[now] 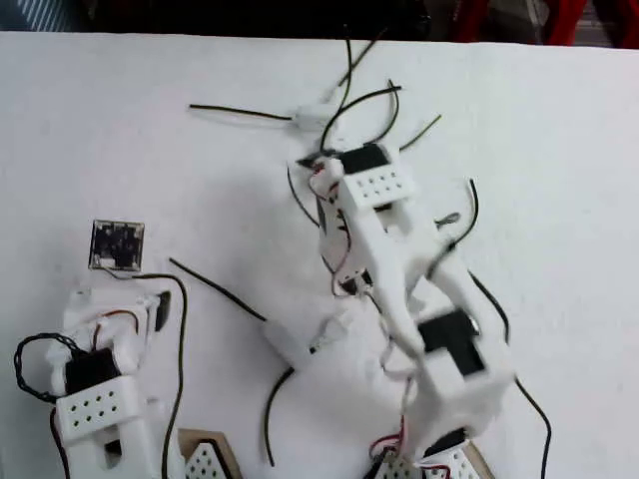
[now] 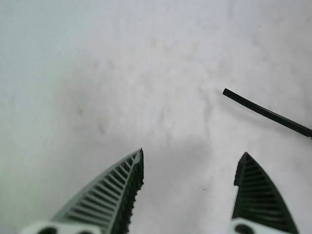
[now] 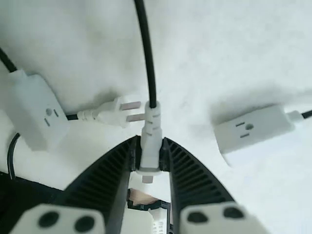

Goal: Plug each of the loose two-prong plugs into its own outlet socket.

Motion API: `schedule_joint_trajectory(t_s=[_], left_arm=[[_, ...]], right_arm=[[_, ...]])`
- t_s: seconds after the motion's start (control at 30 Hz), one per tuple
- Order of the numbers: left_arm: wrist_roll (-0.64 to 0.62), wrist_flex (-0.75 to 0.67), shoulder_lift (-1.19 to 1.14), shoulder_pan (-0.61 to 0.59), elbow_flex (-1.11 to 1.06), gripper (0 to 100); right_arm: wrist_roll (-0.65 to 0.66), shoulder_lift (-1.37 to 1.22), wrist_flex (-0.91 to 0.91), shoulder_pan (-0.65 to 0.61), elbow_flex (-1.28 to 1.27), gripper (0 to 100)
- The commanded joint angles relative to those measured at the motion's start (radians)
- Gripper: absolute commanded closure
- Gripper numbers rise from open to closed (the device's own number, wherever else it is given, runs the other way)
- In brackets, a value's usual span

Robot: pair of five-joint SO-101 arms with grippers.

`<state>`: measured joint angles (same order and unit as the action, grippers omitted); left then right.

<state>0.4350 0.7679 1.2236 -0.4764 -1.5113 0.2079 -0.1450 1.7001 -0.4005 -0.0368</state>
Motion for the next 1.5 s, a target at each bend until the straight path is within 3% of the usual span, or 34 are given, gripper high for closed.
schedule_joint_trajectory(t_s=[0.0,0.23,0.5,0.73,0.93,1.17,1.47], left_arm=[[-0.002,-0.025,0.016,-0.002,0.003,70],[-0.006,-0.025,0.016,-0.002,0.003,70],[-0.014,-0.052,0.018,0.028,0.012,70],[-0.229,-0.078,0.018,0.15,0.137,70],[-0.322,-0.064,0.018,0.329,0.281,70],[-0.327,0.025,0.018,0.581,0.413,70],[-0.324,0.071,0.018,0.756,0.44,70]], right_arm=[[0.002,0.271,0.012,-0.039,-0.066,98.1],[-0.089,0.585,-0.168,-0.102,-0.256,98.1],[-0.216,0.839,-0.559,-0.203,-0.582,98.1],[-0.264,1.027,-0.903,-0.213,-0.873,98.1],[-0.267,1.214,-0.974,-0.325,-1.043,98.1],[-0.265,1.326,-0.977,-0.364,-1.117,98.1],[-0.264,1.334,-0.972,-0.39,-1.131,98.1]])
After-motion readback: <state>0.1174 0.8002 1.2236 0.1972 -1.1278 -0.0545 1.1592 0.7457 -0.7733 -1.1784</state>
